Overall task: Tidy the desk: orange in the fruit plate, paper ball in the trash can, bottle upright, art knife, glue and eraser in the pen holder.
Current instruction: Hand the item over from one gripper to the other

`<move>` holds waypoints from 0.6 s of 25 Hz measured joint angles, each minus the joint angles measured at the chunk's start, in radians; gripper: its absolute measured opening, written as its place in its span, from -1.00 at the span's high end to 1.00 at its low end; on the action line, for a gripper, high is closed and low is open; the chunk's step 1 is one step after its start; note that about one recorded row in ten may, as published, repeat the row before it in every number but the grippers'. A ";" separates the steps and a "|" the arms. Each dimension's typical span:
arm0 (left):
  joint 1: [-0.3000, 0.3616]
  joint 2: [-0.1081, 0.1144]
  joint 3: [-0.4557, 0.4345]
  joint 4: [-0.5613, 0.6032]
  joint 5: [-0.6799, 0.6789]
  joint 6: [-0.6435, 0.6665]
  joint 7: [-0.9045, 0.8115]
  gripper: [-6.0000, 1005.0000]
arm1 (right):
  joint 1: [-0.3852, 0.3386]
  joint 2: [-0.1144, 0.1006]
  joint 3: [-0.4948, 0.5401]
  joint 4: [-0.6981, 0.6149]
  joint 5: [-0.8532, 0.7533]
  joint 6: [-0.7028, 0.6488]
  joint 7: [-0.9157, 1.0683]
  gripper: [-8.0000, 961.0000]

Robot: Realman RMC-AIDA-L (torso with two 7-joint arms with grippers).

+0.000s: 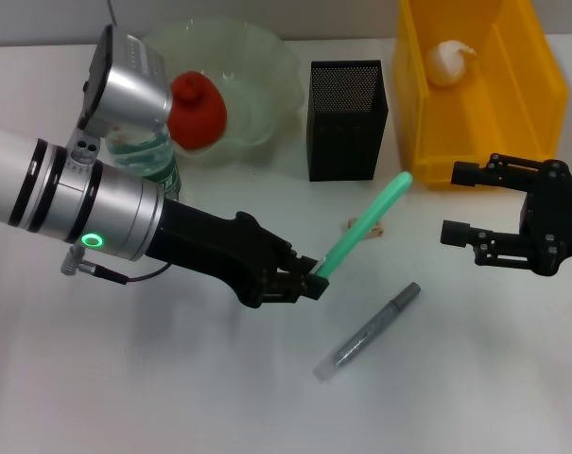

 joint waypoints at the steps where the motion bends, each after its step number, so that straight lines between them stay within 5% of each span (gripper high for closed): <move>1: 0.000 -0.001 -0.005 -0.011 -0.013 0.000 0.012 0.59 | 0.000 0.000 0.000 0.001 0.000 0.000 -0.003 -0.52; 15: 0.016 -0.003 -0.012 -0.039 -0.183 -0.029 0.114 0.59 | -0.011 0.003 0.010 0.005 -0.002 0.018 -0.032 -0.52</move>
